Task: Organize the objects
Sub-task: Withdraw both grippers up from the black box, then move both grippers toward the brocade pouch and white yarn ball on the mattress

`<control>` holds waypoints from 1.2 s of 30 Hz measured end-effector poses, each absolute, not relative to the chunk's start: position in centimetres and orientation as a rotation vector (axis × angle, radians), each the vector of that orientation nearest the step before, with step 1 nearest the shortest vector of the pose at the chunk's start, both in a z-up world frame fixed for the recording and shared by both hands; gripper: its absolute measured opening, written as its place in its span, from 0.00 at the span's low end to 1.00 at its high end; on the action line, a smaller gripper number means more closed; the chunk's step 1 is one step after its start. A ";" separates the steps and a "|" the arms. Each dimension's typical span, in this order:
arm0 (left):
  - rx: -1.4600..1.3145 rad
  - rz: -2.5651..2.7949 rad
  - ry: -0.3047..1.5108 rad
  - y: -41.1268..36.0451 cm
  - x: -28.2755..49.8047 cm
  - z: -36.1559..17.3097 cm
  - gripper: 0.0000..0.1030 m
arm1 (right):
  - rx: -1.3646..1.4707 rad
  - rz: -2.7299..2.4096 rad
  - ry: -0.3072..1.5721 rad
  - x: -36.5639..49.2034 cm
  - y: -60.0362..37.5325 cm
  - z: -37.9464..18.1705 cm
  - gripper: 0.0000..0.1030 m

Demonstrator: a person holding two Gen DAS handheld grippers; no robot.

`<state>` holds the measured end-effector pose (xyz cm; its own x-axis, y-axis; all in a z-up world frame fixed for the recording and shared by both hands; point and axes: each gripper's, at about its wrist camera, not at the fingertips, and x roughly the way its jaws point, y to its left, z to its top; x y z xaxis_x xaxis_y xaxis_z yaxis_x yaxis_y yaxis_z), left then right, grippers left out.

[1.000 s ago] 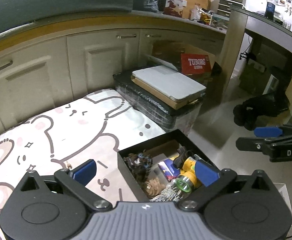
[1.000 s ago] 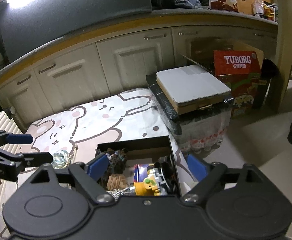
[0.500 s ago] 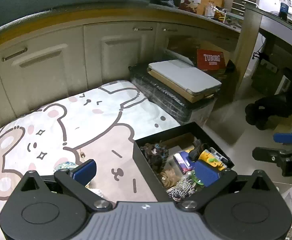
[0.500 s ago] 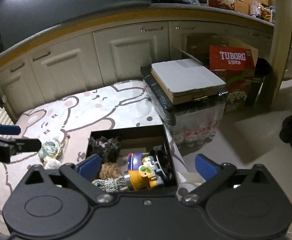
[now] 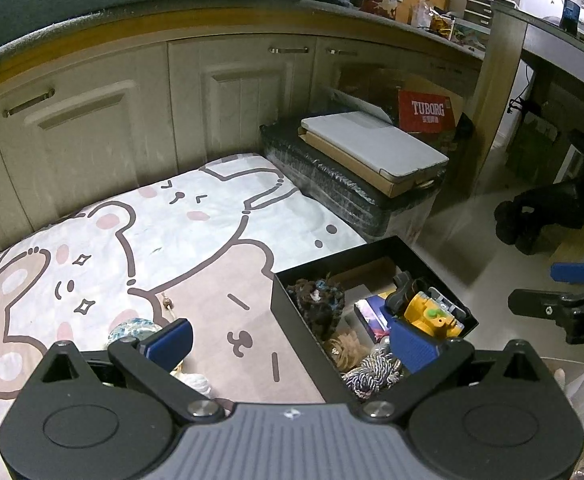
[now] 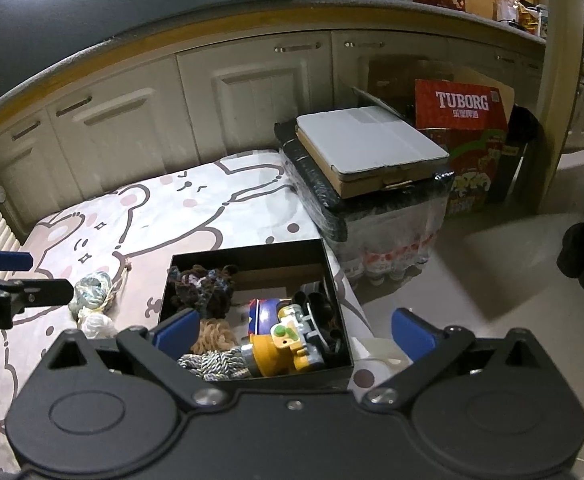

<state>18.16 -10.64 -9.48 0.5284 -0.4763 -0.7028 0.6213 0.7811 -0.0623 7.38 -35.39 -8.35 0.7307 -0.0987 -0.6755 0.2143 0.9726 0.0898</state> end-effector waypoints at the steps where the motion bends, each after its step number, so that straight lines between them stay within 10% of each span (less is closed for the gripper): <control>1: 0.208 -0.661 0.767 -10.7 18.2 -9.4 1.00 | 0.167 -0.173 0.733 7.4 -35.5 -8.4 1.00; 36: 0.061 -0.302 0.702 3.8 19.7 -7.0 1.00 | 0.130 0.047 0.701 13.4 -28.6 -8.5 1.00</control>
<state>19.74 3.80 -6.98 0.7221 -0.2533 -0.6437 0.2938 0.9548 -0.0461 13.39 -28.62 -8.50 0.7638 0.0869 -0.6395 0.0006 0.9908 0.1353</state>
